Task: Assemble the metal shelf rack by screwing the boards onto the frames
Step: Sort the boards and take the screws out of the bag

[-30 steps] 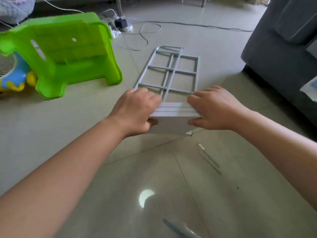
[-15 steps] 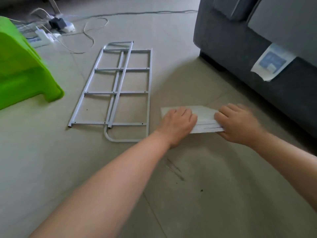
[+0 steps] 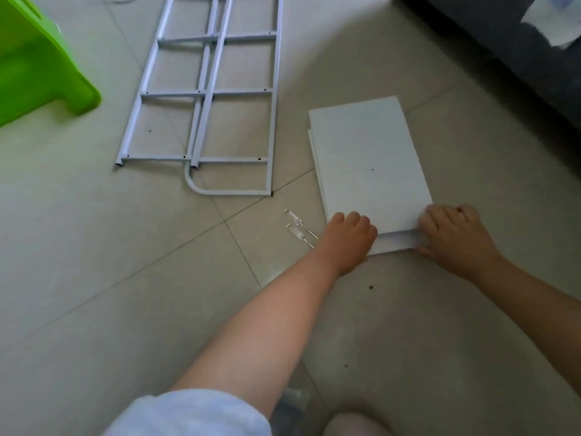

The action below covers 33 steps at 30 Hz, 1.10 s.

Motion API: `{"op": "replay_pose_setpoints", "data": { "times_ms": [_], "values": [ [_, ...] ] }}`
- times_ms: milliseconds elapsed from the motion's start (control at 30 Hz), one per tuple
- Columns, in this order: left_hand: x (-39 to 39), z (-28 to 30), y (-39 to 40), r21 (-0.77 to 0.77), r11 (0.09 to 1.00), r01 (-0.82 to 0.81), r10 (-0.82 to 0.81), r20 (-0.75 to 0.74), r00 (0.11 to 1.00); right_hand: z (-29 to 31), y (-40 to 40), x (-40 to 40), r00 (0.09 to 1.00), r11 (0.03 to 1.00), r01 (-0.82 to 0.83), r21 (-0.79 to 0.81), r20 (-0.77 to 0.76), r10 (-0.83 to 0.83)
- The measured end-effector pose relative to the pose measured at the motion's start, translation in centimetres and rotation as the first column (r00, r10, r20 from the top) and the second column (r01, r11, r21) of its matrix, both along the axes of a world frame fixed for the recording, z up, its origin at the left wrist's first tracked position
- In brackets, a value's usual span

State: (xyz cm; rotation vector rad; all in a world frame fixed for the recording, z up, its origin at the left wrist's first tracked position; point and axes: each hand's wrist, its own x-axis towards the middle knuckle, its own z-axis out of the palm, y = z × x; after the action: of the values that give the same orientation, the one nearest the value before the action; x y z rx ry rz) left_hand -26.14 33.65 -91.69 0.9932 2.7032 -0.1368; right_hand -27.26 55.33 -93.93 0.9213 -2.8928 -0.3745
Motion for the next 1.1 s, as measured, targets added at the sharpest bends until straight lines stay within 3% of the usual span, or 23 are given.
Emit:
{"op": "replay_pose_setpoints", "data": {
  "times_ms": [100,233,467,633,800,900,967,1100],
  "values": [
    [0.1,-0.6,-1.1,-0.010,0.997,-0.078,0.079,0.129,0.988,-0.4,0.1,1.3,0.998,0.999,0.021,-0.041,0.058,-0.018],
    [1.6,-0.3,-5.7,0.097,0.964,-0.250,0.238,0.115,0.964,0.3,-3.4,2.6,0.999,0.985,0.018,-0.174,0.050,-0.010],
    [8.0,-0.7,-17.7,0.005,0.981,-0.193,0.187,0.214,0.959,-0.3,-14.1,8.7,0.932,0.925,-0.210,-0.317,0.221,0.288],
    [14.5,-2.0,-20.6,-0.007,0.989,-0.150,0.141,0.398,0.907,-1.4,-18.3,8.6,0.938,0.952,0.008,-0.307,0.333,0.099],
    [18.1,-2.2,-20.8,-0.088,0.995,-0.055,0.091,0.492,0.866,-2.3,-20.4,6.0,0.937,0.949,0.232,-0.215,0.313,-0.158],
    [19.3,-2.4,-19.9,-0.086,0.994,-0.065,0.098,0.481,0.871,-2.1,-21.8,4.5,0.851,0.890,0.415,-0.187,0.427,-0.307],
    [19.7,-2.5,-18.8,-0.100,0.979,-0.176,0.202,0.473,0.858,-1.7,-22.4,4.2,0.794,0.832,0.515,-0.205,0.480,-0.373],
    [20.0,-2.7,-17.4,-0.132,0.958,-0.255,0.287,0.422,0.860,-1.3,-23.8,5.4,0.726,0.832,0.539,-0.127,0.571,-0.383]
  ]
}}
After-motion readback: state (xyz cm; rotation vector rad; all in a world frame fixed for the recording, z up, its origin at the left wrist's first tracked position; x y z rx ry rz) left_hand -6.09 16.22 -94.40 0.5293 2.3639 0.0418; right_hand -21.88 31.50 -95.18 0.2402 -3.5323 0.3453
